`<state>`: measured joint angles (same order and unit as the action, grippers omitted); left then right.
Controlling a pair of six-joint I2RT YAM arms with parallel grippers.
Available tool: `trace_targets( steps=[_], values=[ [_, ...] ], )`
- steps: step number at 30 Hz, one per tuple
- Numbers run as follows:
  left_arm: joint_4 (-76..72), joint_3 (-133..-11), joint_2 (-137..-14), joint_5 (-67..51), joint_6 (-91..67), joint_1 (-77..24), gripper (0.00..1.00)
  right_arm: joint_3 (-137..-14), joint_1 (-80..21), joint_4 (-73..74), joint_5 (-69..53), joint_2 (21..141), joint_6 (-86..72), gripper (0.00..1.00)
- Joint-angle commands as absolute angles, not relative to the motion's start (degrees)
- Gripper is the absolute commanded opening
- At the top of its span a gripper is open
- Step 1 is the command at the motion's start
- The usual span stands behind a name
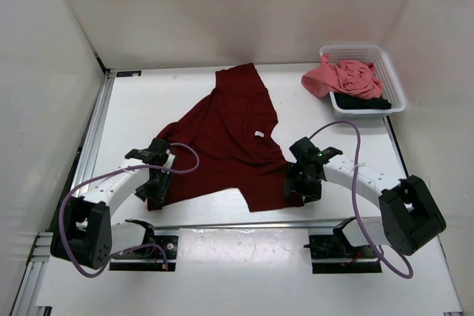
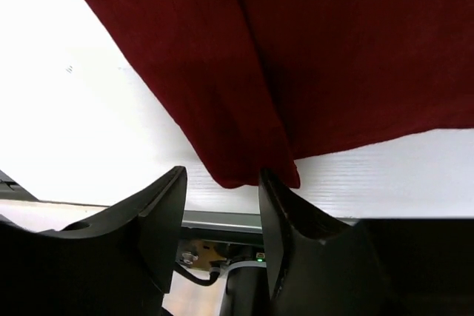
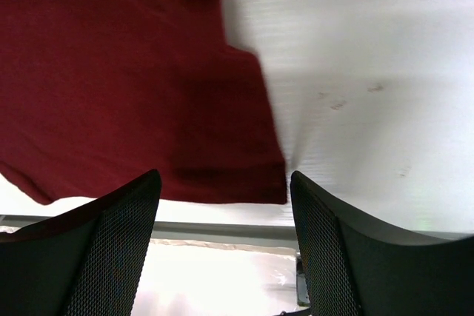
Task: Fold and stack the t-shirts
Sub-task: Flatten out the tshirt
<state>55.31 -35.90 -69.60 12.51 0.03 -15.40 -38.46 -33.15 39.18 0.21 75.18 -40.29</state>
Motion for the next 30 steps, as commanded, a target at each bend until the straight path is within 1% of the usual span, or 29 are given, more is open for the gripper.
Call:
trace_targets(
  steps=[1, 2, 3, 6, 8, 10, 11, 12, 13, 15, 17, 20, 21, 22, 23, 26, 28, 30],
  values=[
    [54.32, -37.79, -69.51, 12.4, 0.0, -15.64, 0.54, -40.52, -33.66, 38.67, -0.53, 76.2, -40.34, 0.74],
    [54.32, -37.79, -69.52, 10.39, 0.0, -15.64, 0.58, -41.04, -33.66, 38.67, -0.53, 76.2, -40.34, 0.74],
    [54.32, -37.79, -69.52, 8.89, 0.0, -15.64, 0.66, -41.04, -34.18, 38.67, -0.53, 76.2, -40.34, 0.74],
    [57.3, -40.86, -69.52, 2.49, 0.0, -16.17, 0.73, -41.04, -34.8, 38.67, -0.53, 76.2, -40.34, 0.74],
    [57.3, -40.87, -70.22, 1.58, 0.0, -17.31, 0.75, -41.04, -35.33, 38.67, -0.53, 76.2, -40.34, 0.73],
    [56.52, -39.82, -71.62, 5.43, 0.0, -18.63, 0.73, -41.04, -35.33, 38.67, 0.09, 76.2, -40.34, 0.72],
    [55.9, -38.51, -73.11, 6.84, 0.0, -19.85, 0.72, -40.52, -35.33, 38.67, 0.09, 76.72, -40.34, 0.7],
    [55.38, -38.5, -73.73, 8.68, 0.0, -20.47, 0.65, -40.52, -35.33, 38.67, 0.09, 76.73, -40.34, 0.7],
    [54.59, -37.8, -74.26, 8.7, 0.0, -20.48, 0.62, -40.52, -35.33, 38.67, 0.09, 77.34, -40.34, 0.69],
    [54.06, -37.79, -74.96, 9.32, 0.0, -22.05, 0.57, -40.52, -35.33, 38.67, 0.09, 77.34, -40.34, 0.69],
    [53.53, -37.79, -75.67, 10.02, 0.0, -22.67, 0.46, -40.52, -35.33, 38.67, 0.7, 77.34, -40.34, 0.69],
    [53.0, -37.79, -75.67, 11.6, 0.0, -22.68, 0.2, -40.52, -35.33, 38.67, 1.23, 77.34, -40.34, 0.69],
    [53.0, -37.79, -75.67, 12.21, 0.0, -22.68, 0.18, -40.52, -35.33, 38.67, 1.23, 77.34, -40.34, 0.69],
    [53.0, -37.27, -75.67, 12.22, 0.0, -22.68, 0.18, -40.52, -35.33, 38.67, 1.23, 77.34, -40.34, 0.69],
    [53.0, -37.27, -75.67, 12.22, 0.0, -22.68, 0.14, -40.52, -35.33, 38.67, 1.23, 77.34, -40.34, 0.69],
    [53.0, -36.74, -74.45, 12.74, 0.0, -22.68, 0.13, -40.52, -35.33, 38.67, 1.23, 77.34, -40.34, 0.69],
    [53.0, -36.74, -74.44, 12.04, 0.0, -22.68, 0.1, -40.52, -35.33, 38.67, 1.23, 77.34, -40.34, 0.69],
    [53.0, -36.74, -73.92, 12.04, 0.0, -22.68, 0.1, -40.52, -35.33, 38.67, 1.23, 76.82, -40.34, 0.69]
  ],
)
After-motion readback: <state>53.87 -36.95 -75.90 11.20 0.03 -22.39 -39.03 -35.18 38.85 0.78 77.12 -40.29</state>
